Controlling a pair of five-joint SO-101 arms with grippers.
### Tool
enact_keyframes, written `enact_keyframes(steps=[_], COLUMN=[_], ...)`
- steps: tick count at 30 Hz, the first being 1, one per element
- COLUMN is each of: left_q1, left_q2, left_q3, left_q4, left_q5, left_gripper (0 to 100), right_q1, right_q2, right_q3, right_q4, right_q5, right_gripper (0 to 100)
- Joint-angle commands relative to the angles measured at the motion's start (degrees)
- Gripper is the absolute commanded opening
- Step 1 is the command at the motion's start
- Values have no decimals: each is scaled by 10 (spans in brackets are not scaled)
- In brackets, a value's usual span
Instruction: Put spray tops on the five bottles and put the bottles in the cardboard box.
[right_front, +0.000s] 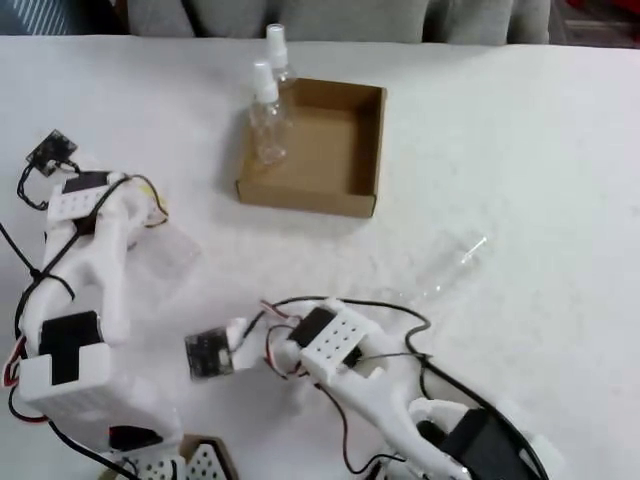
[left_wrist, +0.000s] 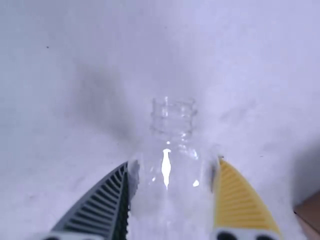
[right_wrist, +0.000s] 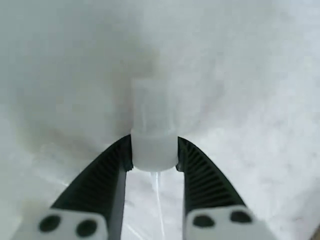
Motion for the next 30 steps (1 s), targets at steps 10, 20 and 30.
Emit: enact_keyframes(steps=[10,20,30], left_q1=[7,7,7], left_q2=[-1,-1,-1], left_q3=[-31,-31,-31], left_q4=[5,5,7], left_q5=[1,1,0], left_gripper=[25,25,24], right_q1=[130,116,89], right_q2=[-164,-58,55], right_q3=[-57,-93,-191], right_q4=[18,22,106], right_q5=[-394,-515,-458], right_gripper=[21,22,235])
